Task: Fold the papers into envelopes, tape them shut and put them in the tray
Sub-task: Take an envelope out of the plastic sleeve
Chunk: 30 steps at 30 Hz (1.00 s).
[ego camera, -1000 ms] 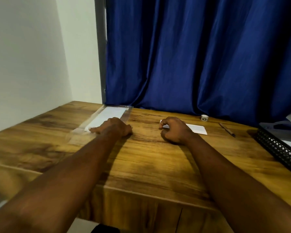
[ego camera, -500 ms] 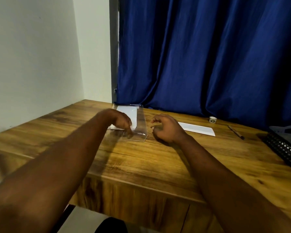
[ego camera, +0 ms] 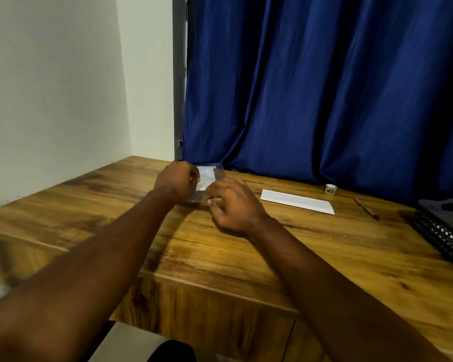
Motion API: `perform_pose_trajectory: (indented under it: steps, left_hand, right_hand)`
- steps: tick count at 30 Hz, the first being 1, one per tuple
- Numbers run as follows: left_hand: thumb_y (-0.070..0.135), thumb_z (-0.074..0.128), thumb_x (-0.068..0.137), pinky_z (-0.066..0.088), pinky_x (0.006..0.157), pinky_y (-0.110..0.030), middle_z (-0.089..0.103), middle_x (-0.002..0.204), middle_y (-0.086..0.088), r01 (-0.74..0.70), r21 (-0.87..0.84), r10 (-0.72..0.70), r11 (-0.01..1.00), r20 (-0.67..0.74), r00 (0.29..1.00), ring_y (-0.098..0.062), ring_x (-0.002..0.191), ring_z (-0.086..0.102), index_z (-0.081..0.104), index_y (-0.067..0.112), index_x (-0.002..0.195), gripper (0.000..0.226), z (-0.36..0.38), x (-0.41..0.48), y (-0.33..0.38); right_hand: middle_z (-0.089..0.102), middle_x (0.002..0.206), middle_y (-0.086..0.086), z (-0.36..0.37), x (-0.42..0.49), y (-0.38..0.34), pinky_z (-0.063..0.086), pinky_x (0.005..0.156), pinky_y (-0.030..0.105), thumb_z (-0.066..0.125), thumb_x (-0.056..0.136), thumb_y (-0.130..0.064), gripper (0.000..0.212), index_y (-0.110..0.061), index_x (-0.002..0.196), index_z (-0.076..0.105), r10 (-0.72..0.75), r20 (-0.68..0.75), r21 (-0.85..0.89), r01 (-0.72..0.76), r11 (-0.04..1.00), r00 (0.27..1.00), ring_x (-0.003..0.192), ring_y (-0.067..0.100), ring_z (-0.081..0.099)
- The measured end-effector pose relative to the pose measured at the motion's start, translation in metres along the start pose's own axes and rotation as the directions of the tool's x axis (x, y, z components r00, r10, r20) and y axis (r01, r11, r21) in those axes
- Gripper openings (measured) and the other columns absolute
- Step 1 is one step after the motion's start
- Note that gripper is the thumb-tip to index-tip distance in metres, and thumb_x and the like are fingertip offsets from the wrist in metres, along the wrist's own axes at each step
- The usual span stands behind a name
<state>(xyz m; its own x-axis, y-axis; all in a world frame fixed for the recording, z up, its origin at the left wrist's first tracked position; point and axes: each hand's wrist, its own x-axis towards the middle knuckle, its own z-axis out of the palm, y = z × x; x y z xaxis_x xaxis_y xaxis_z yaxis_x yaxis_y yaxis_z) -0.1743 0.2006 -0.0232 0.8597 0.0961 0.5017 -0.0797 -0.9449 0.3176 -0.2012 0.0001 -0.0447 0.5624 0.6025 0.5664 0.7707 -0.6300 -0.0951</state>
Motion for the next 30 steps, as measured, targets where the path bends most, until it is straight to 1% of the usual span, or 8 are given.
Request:
perform_pose_trajectory:
  steps: [5, 8, 10, 17, 19, 22, 25, 30]
  left_hand:
    - [0.025, 0.072, 0.096, 0.055, 0.082, -0.033, 0.073, 0.109, 0.006, -0.107, -0.031, 0.103, 0.994, -0.122, 0.987, -0.013, 0.097, 0.064, 0.077, 0.024, 0.108, 0.013, 0.011, -0.004, 0.001]
    - [0.025, 0.072, 0.096, 0.053, 0.081, -0.033, 0.073, 0.109, 0.004, -0.166, -0.014, 0.162, 0.986, -0.152, 0.975, -0.015, 0.098, 0.062, 0.079, 0.023, 0.108, 0.014, 0.014, -0.007, 0.000]
    - [0.026, 0.071, 0.097, 0.053, 0.081, -0.035, 0.073, 0.109, 0.003, -0.186, -0.003, 0.183, 0.983, -0.169, 0.969, -0.017, 0.099, 0.061, 0.079, 0.022, 0.108, 0.014, 0.016, -0.008, -0.001]
    - [0.025, 0.070, 0.098, 0.051, 0.080, -0.034, 0.073, 0.109, 0.002, -0.269, -0.004, 0.260, 0.963, -0.238, 0.936, -0.016, 0.099, 0.060, 0.079, 0.021, 0.111, 0.017, 0.017, -0.010, 0.001]
    - [0.025, 0.071, 0.097, 0.048, 0.078, -0.030, 0.073, 0.109, 0.002, -0.282, -0.005, 0.272, 0.959, -0.252, 0.929, -0.016, 0.098, 0.060, 0.079, 0.019, 0.111, 0.017, 0.016, -0.009, 0.000]
    - [0.025, 0.071, 0.097, 0.045, 0.078, -0.028, 0.073, 0.109, 0.001, -0.285, -0.010, 0.273, 0.959, -0.257, 0.927, -0.017, 0.097, 0.061, 0.079, 0.018, 0.112, 0.018, 0.016, -0.009, -0.003]
    - [0.026, 0.070, 0.098, 0.044, 0.078, -0.028, 0.073, 0.109, 0.001, -0.278, -0.018, 0.264, 0.960, -0.262, 0.928, -0.016, 0.098, 0.060, 0.079, 0.019, 0.113, 0.018, 0.018, -0.008, -0.006]
    - [0.024, 0.069, 0.099, 0.041, 0.079, -0.025, 0.072, 0.110, 0.001, -0.287, -0.014, 0.272, 0.958, -0.276, 0.922, -0.016, 0.097, 0.060, 0.078, 0.019, 0.114, 0.018, 0.024, -0.007, -0.008]
  right_hand:
    - [0.065, 0.095, -0.005, 0.011, 0.006, -0.004, 0.054, 0.083, 0.040, 0.050, 0.102, -0.036, 0.024, -0.023, 0.096, 0.069, 0.146, 0.114, -0.044, -0.142, 0.989, 0.983, 0.086, 0.015, 0.060]
    - [0.065, 0.133, 0.003, 0.012, 0.010, -0.003, 0.054, 0.091, 0.041, 0.050, 0.103, -0.033, 0.031, -0.015, 0.115, 0.073, 0.221, 0.194, -0.102, -0.205, 0.973, 0.956, 0.114, 0.025, 0.064]
    - [0.051, 0.158, 0.002, 0.014, 0.015, -0.004, 0.050, 0.100, 0.042, 0.052, 0.102, -0.033, 0.037, -0.013, 0.125, 0.073, 0.237, 0.269, -0.173, -0.195, 0.965, 0.934, 0.130, 0.027, 0.058]
    - [0.036, 0.169, 0.003, 0.017, 0.029, -0.011, 0.042, 0.113, 0.043, 0.049, 0.104, -0.037, 0.049, -0.015, 0.146, 0.060, 0.283, 0.328, -0.272, -0.197, 0.942, 0.902, 0.143, 0.028, 0.047]
    - [0.043, 0.164, 0.003, 0.016, 0.031, -0.011, 0.043, 0.112, 0.043, 0.051, 0.103, -0.035, 0.049, -0.015, 0.146, 0.060, 0.281, 0.360, -0.289, -0.180, 0.940, 0.890, 0.141, 0.028, 0.049]
    - [0.061, 0.144, 0.005, 0.017, 0.032, -0.010, 0.049, 0.094, 0.038, 0.055, 0.101, -0.031, 0.042, -0.015, 0.139, 0.061, 0.326, 0.389, -0.247, -0.243, 0.938, 0.861, 0.125, 0.026, 0.058]
    - [0.067, 0.130, 0.004, 0.021, 0.031, -0.008, 0.043, 0.080, 0.034, 0.060, 0.098, -0.028, 0.031, -0.020, 0.126, 0.069, 0.314, 0.378, -0.215, -0.247, 0.945, 0.871, 0.113, 0.023, 0.060]
    - [0.064, 0.128, 0.002, 0.019, 0.029, -0.002, 0.050, 0.088, 0.039, 0.054, 0.101, -0.025, 0.018, -0.030, 0.114, 0.067, 0.248, 0.378, -0.087, -0.232, 0.969, 0.892, 0.118, 0.024, 0.057]
